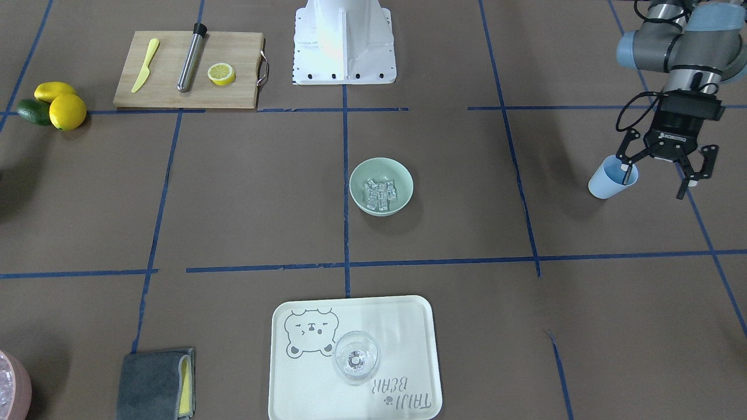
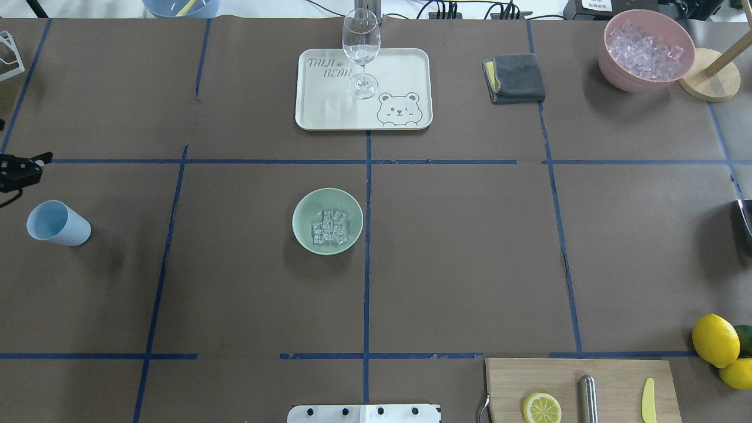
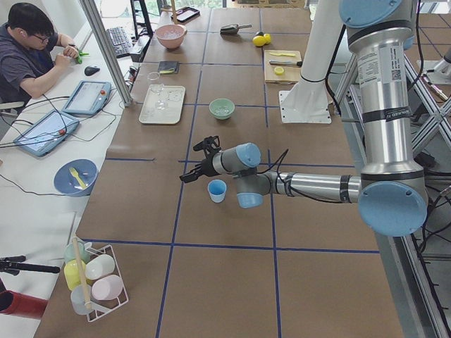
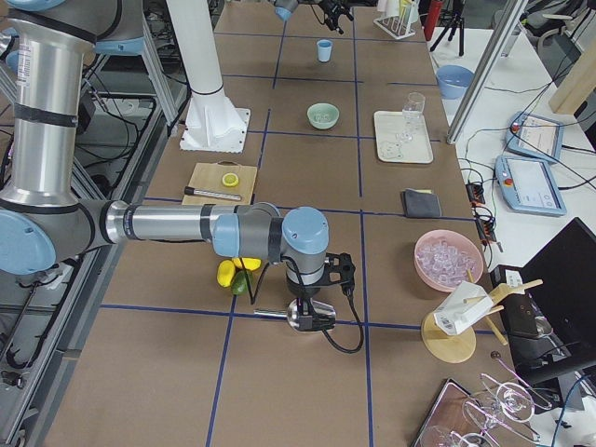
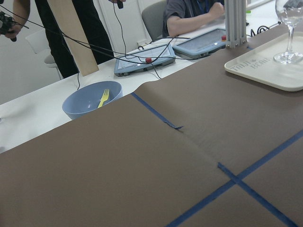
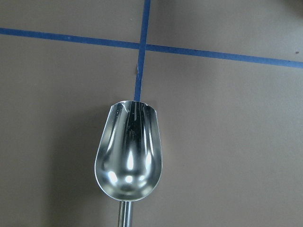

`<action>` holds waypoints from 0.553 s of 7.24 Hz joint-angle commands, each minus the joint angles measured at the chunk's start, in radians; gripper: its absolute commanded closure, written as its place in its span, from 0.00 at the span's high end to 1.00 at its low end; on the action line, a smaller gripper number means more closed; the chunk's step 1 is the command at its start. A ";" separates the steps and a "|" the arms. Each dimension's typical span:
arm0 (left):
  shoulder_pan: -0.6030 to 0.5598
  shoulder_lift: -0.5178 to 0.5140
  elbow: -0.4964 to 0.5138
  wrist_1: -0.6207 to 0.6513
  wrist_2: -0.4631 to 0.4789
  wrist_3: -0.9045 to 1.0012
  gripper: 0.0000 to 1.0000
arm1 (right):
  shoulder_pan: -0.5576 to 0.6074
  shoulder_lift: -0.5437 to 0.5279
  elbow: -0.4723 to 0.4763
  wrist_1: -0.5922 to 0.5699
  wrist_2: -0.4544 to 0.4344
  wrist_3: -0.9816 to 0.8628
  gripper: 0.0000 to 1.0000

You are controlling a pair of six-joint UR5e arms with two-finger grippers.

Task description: Pour ice into bowl

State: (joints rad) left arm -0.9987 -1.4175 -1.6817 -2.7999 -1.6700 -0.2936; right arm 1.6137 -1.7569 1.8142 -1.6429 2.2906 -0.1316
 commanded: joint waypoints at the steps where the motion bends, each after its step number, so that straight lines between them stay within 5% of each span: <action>1: -0.287 -0.085 -0.010 0.332 -0.257 0.109 1.00 | 0.000 0.005 0.004 0.000 0.001 0.001 1.00; 4: -0.392 -0.165 -0.003 0.871 -0.335 0.126 1.00 | 0.000 0.010 0.011 0.000 0.025 0.012 1.00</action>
State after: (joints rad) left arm -1.3446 -1.5302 -1.6868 -2.1558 -1.9833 -0.1808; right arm 1.6133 -1.7489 1.8207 -1.6429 2.2994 -0.1271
